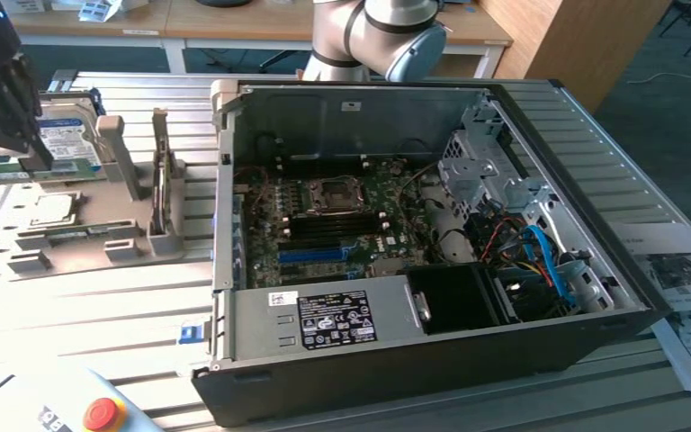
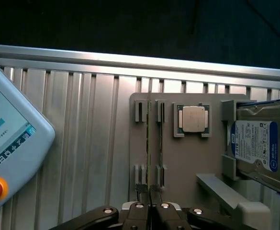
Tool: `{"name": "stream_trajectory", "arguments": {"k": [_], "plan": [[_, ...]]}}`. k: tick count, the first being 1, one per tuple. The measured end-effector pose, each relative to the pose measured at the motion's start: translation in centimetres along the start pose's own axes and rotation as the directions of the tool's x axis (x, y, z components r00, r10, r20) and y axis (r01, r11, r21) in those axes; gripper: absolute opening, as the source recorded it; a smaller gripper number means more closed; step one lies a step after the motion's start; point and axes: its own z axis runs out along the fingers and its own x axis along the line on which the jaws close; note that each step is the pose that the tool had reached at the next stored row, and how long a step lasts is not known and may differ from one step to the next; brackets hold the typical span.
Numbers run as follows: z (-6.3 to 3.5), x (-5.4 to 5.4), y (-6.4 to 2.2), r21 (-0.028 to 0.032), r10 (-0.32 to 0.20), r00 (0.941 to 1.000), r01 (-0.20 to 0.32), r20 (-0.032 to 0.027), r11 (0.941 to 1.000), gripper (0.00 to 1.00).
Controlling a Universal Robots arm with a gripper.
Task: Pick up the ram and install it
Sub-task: 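Pick up the ram and move it above insertion slot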
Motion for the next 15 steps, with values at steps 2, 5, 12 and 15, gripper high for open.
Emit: {"name": "stream_trajectory", "arguments": {"k": [2,5,12,15], "plan": [[-0.53,0.0,0.01,-0.0001,0.0,1.0,0.0,0.0,1.0,0.12],[-1.21,0.0,0.01,0.0,0.0,1.0,0.0,0.0,1.0,0.12],[-2.65,-0.1,0.02,-0.0001,0.0,1.0,0.0,-0.0001,1.0,0.12],[-3.29,-0.1,0.03,-0.0001,0.0,1.0,0.0,-0.0001,1.0,0.12]]}}
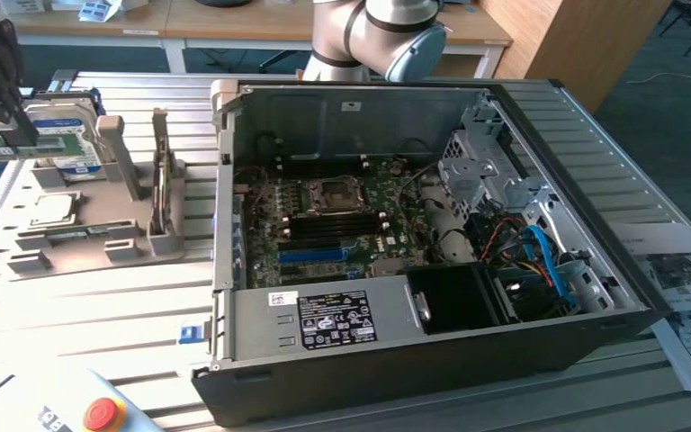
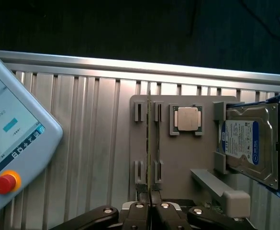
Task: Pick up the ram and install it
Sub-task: 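Pick up the ram and move it above insertion slot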
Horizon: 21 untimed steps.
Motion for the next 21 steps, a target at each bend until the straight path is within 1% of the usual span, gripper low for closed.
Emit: {"name": "stream_trajectory", "arguments": {"k": [4,6,12,16,21], "plan": [[-0.85,0.0,0.01,0.0001,0.0,1.0,0.0,0.0,1.0,0.12],[-1.08,0.0,0.01,0.0001,0.0,1.0,0.0,0.0001,1.0,0.12],[-1.1,0.0,0.01,0.0001,0.0,1.0,0.0,0.0,1.0,0.12],[-1.42,0.0,0.01,-0.0001,0.0,1.0,0.0,0.0001,1.0,0.12],[-1.43,0.0,0.0,-0.0001,0.0,1.0,0.0,0.0,1.0,0.12]]}}
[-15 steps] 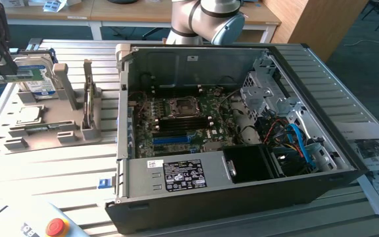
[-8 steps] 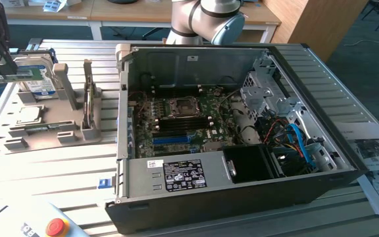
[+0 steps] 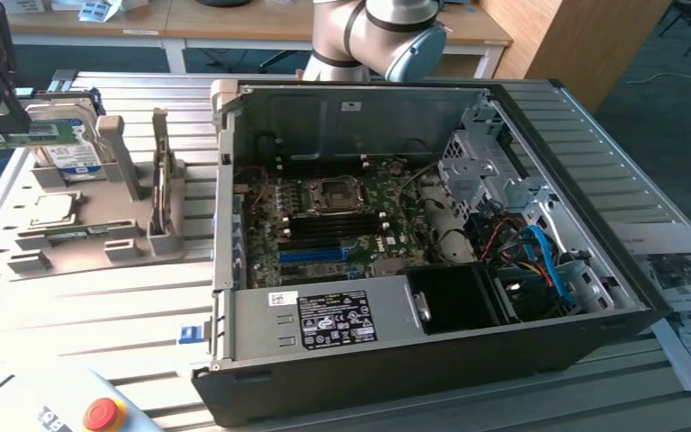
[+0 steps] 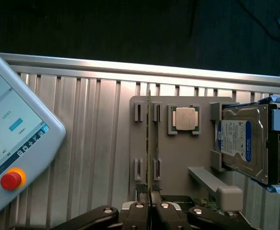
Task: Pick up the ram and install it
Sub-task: 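Pick up the ram and move it above insertion slot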
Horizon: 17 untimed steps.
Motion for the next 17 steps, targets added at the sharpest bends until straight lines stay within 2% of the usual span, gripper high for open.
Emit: {"name": "stream_trajectory", "arguments": {"k": [17], "plan": [[-0.01,0.1,-1.25,-0.0021,0.0,1.0,0.0,0.0001,1.0,0.12]]}}
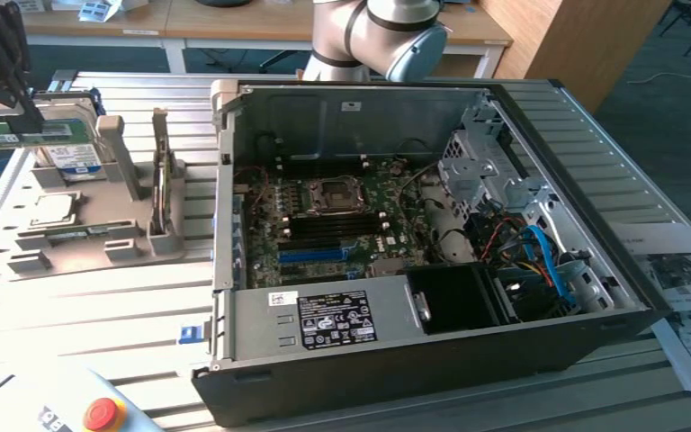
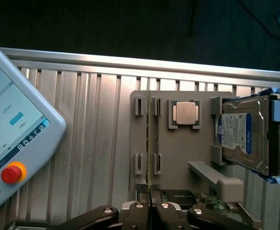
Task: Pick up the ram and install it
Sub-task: 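Pick up the ram and move it above insertion slot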
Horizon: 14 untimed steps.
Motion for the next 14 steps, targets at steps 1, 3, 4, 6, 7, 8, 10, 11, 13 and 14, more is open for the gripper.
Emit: {"name": "stream_trajectory", "arguments": {"k": [1,3,4,6,7,8,10,11,13,14], "plan": [[0.0,0.0,-0.13,0.0001,0.0,1.0,0.0,0.0,1.0,0.12],[0.0,0.0,-0.38,0.0,0.0,1.0,0.0,0.0,1.0,0.12],[0.0,0.0,-0.5,0.0,0.0,1.0,0.0,0.0,1.0,0.12],[0.0,0.0,-0.77,0.0001,0.0,1.0,0.0,0.0,1.0,0.12],[-0.01,0.0,-0.92,0.0001,0.0,1.0,0.0,0.0,1.0,0.12],[-0.01,0.1,-1.08,0.0,0.0,1.0,0.0,0.0,1.0,0.12],[-0.01,0.1,-1.47,0.0001,0.0,1.0,0.0,0.0,1.0,0.12],[-0.02,0.1,-1.67,0.0,0.0,1.0,0.0,-0.0001,1.0,0.12],[-0.02,0.1,-2.14,0.0,0.0,1.0,0.0,0.0,1.0,0.12],[-0.03,0.1,-2.42,-0.0001,0.0,1.0,0.0,0.0,1.0,0.12]]}}
